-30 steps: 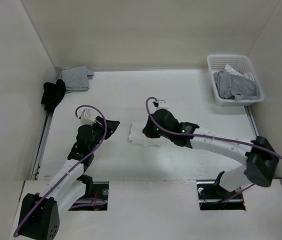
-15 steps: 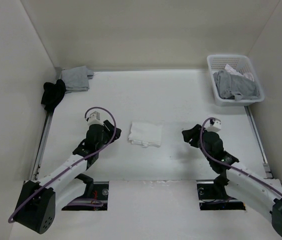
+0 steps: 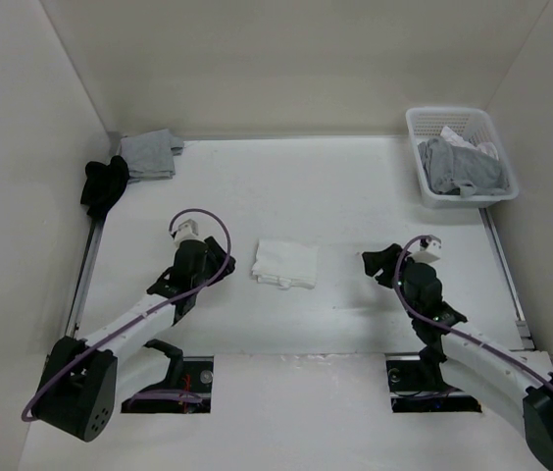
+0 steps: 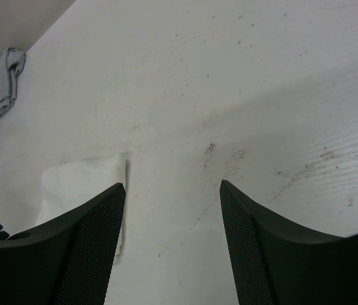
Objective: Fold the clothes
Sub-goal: Fold the tank top
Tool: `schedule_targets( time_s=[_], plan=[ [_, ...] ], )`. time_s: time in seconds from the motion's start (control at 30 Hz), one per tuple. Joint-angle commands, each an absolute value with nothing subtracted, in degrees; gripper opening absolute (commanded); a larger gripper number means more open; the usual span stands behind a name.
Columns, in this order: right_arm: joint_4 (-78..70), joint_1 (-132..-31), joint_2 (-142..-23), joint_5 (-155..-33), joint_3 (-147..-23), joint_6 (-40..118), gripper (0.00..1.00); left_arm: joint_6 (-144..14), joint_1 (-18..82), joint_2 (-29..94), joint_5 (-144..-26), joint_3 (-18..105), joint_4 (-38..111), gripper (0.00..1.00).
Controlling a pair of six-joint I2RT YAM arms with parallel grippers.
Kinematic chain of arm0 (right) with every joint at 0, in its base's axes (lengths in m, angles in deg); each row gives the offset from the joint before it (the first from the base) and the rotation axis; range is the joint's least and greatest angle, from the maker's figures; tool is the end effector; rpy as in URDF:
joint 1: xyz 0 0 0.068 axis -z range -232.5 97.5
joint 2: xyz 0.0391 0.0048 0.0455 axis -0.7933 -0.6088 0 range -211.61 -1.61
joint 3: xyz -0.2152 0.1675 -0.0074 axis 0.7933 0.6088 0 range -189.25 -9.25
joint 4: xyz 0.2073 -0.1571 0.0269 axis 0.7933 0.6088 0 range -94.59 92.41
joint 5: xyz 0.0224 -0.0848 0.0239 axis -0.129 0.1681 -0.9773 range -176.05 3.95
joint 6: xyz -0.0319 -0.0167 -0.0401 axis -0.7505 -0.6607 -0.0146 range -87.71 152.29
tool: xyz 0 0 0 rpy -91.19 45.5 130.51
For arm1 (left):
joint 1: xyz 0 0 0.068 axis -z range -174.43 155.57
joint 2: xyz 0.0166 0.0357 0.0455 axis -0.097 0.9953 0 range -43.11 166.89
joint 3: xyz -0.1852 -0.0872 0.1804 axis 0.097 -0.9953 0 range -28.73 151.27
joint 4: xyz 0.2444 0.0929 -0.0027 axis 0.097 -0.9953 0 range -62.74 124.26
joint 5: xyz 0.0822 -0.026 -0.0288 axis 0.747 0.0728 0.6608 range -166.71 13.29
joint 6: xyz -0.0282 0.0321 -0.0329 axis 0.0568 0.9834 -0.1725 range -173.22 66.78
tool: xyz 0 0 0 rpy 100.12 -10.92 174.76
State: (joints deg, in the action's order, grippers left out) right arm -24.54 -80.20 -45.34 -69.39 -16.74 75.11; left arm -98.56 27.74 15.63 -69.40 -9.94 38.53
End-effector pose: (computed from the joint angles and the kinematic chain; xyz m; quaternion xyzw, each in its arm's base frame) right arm 0.1517 0.0683 0.1692 0.1903 0.7734 0.2479 0.5515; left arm 0.1852 -0.0706 0.1641 -0.2068 0.8640 -0.2060 0.4103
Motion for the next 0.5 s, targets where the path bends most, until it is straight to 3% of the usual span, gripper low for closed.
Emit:
schedule_targets(
  time_s=[0.0, 0.4, 0.47],
  plan=[
    [-28.9, -80.1, -46.3, -69.4, -17.6, 74.2, 0.66, -97.3, 28.1, 16.6, -69.2, -6.6, 41.5, 0.48],
    [-28.9, -80.1, -48.9, -69.7, -18.6, 74.5, 0.68, -95.9, 30.0, 17.5, -69.6, -6.3, 42.5, 0.47],
    [-28.9, -80.1, -49.1, -69.7, -18.7, 74.5, 0.68, -95.8, 30.5, 17.8, -69.6, -6.6, 43.1, 0.51]
  ],
)
